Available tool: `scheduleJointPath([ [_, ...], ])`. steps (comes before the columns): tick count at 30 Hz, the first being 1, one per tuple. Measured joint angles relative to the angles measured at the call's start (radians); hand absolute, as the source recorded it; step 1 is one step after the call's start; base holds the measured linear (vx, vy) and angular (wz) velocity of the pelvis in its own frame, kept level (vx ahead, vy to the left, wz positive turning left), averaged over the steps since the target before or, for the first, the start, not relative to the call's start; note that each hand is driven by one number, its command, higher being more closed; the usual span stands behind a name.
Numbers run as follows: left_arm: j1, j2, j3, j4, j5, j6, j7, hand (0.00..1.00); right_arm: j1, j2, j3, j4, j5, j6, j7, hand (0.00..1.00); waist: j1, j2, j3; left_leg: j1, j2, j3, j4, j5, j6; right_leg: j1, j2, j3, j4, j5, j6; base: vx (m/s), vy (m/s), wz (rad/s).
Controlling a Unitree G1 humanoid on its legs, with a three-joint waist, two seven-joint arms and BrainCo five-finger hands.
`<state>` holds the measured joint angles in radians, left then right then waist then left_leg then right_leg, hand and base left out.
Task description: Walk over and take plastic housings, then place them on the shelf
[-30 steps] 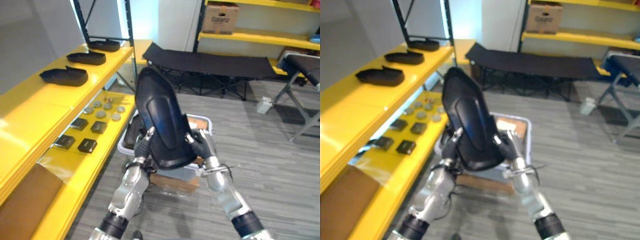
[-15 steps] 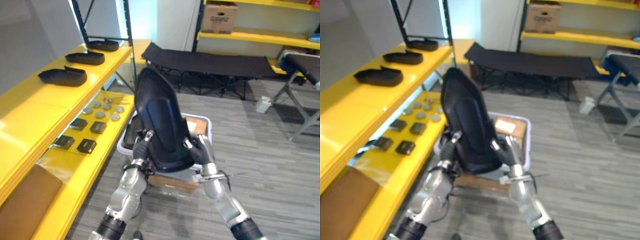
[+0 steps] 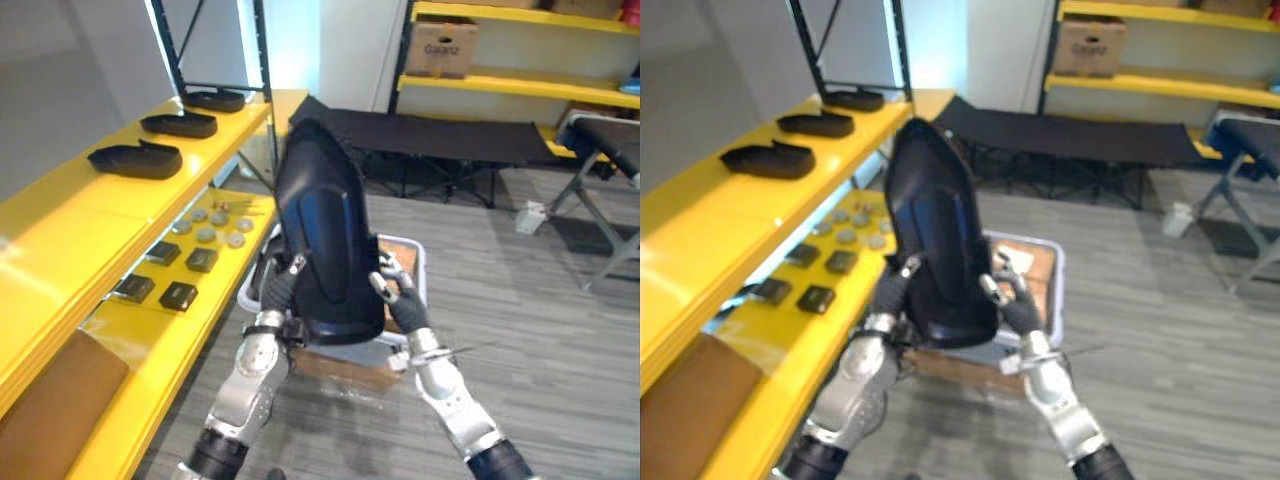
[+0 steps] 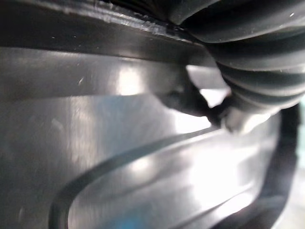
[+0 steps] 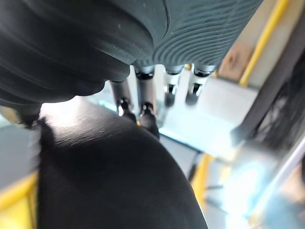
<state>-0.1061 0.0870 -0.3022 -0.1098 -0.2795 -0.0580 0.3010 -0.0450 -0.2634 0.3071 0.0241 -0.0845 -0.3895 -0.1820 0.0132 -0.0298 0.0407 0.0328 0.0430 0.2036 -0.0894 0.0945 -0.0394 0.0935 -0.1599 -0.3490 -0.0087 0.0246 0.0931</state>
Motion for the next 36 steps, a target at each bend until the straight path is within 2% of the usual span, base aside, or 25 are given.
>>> scheduleJointPath([
  [2,-0.001,-0.039,0.019,-0.029,0.130,-0.062,0.026,1.00,-0.001,0.011,-0.062,-0.058,0.073,-0.014,0.118,0.00,-0.001,0.000,0.000,0.003,0.000,0.000,0.000,0.000,0.000,0.003,0.000,0.000,0.003,0.001,0.002,0.00,0.000,0.00],
  [3,-0.007,-0.050,0.035,-0.032,0.184,-0.094,0.050,1.00,0.001,0.014,-0.102,-0.090,0.126,-0.037,0.168,0.00,-0.002,0.000,0.000,0.005,0.001,0.000,0.000,0.000,0.000,0.006,0.001,0.000,0.004,0.001,0.002,0.00,0.000,0.00],
  [4,-0.005,-0.062,0.074,-0.032,0.214,-0.109,0.071,1.00,0.001,0.022,-0.137,-0.110,0.187,-0.050,0.185,0.00,-0.004,0.001,0.001,0.007,0.001,0.001,0.000,0.000,0.000,0.007,0.001,0.001,0.004,0.001,0.002,0.00,0.000,-0.03],
  [6,-0.005,-0.058,0.323,-0.032,0.297,-0.158,0.191,1.00,0.000,0.043,-0.365,-0.189,0.374,-0.093,0.203,0.00,-0.027,0.003,0.001,0.017,0.005,0.006,0.000,-0.001,-0.001,0.013,0.003,0.006,0.001,-0.002,-0.001,0.00,0.000,-0.10],
  [9,0.010,-0.003,0.534,-0.033,0.329,-0.182,0.297,1.00,0.010,0.034,-0.593,-0.224,0.507,-0.134,0.198,0.00,-0.034,0.004,0.001,0.019,0.009,0.026,0.000,-0.010,-0.007,0.008,0.005,0.021,-0.006,-0.003,-0.001,0.00,0.004,-0.16],
  [11,0.028,0.020,0.545,-0.054,0.337,-0.189,0.310,1.00,0.048,0.036,-0.630,-0.233,0.567,-0.129,0.208,0.00,-0.035,0.003,0.000,0.019,0.009,0.026,0.000,-0.012,-0.007,0.008,0.003,0.021,-0.012,-0.005,0.001,0.00,0.000,0.00],
  [13,0.050,0.021,0.539,-0.094,0.341,-0.218,0.307,1.00,0.086,0.060,-0.638,-0.233,0.592,-0.102,0.217,0.00,-0.038,0.003,0.000,0.018,0.008,0.029,-0.001,-0.014,-0.008,0.006,0.001,0.023,-0.016,-0.004,0.002,0.01,0.010,-0.02],
  [16,0.143,0.006,0.519,-0.209,0.347,-0.275,0.279,1.00,0.196,0.170,-0.637,-0.199,0.585,-0.039,0.207,0.00,-0.054,0.003,0.000,0.013,0.008,0.037,0.000,-0.017,-0.007,-0.002,0.001,0.029,-0.017,-0.004,0.002,0.03,0.005,-0.05],
  [18,0.194,-0.022,0.505,-0.246,0.346,-0.291,0.267,1.00,0.254,0.213,-0.635,-0.147,0.581,-0.023,0.177,0.00,-0.054,0.005,0.002,0.013,0.010,0.049,0.000,-0.021,-0.009,-0.008,0.002,0.042,-0.018,-0.004,0.002,0.05,0.003,-0.17],
  [19,0.252,-0.059,0.479,-0.260,0.332,-0.312,0.264,1.00,0.313,0.259,-0.637,-0.085,0.579,-0.025,0.121,0.00,-0.056,0.008,0.003,0.016,0.010,0.055,0.000,-0.027,-0.010,-0.007,0.003,0.049,-0.018,-0.003,0.003,0.06,0.001,-0.16],
  [21,0.308,-0.098,0.446,-0.267,0.318,-0.317,0.263,1.00,0.369,0.302,-0.642,-0.032,0.577,-0.031,0.060,0.00,-0.057,0.013,0.003,0.015,0.009,0.055,0.000,-0.029,-0.010,-0.006,0.002,0.049,-0.018,-0.002,0.002,0.05,0.000,-0.05],
  [24,0.385,-0.133,0.393,-0.267,0.285,-0.319,0.242,1.00,0.444,0.359,-0.643,0.042,0.571,-0.044,0.005,0.00,-0.062,0.016,0.005,0.015,0.011,0.056,0.000,-0.035,-0.012,-0.007,0.003,0.050,-0.020,-0.005,0.002,0.05,-0.003,-0.03],
  [31,0.407,-0.133,0.381,-0.285,0.279,-0.338,0.229,1.00,0.451,0.359,-0.586,0.056,0.562,-0.096,0.011,0.00,-0.066,0.010,0.010,0.015,0.010,0.052,0.000,-0.038,-0.011,-0.006,0.003,0.049,-0.020,-0.008,0.009,0.02,-0.001,0.00],
  [34,0.406,-0.130,0.405,-0.312,0.290,-0.338,0.273,1.00,0.406,0.342,-0.558,0.056,0.562,-0.096,0.049,0.00,-0.054,0.012,0.012,0.003,0.006,0.044,0.000,-0.038,-0.010,-0.006,0.000,0.041,-0.020,-0.009,0.011,0.00,0.006,0.10],
  [36,0.407,-0.130,0.444,-0.336,0.302,-0.328,0.315,1.00,0.364,0.321,-0.530,0.054,0.561,-0.096,0.065,0.00,-0.049,0.013,0.013,-0.019,-0.006,-0.007,0.000,-0.036,-0.011,0.003,-0.014,-0.012,-0.018,-0.017,0.021,0.01,0.018,0.58],
])
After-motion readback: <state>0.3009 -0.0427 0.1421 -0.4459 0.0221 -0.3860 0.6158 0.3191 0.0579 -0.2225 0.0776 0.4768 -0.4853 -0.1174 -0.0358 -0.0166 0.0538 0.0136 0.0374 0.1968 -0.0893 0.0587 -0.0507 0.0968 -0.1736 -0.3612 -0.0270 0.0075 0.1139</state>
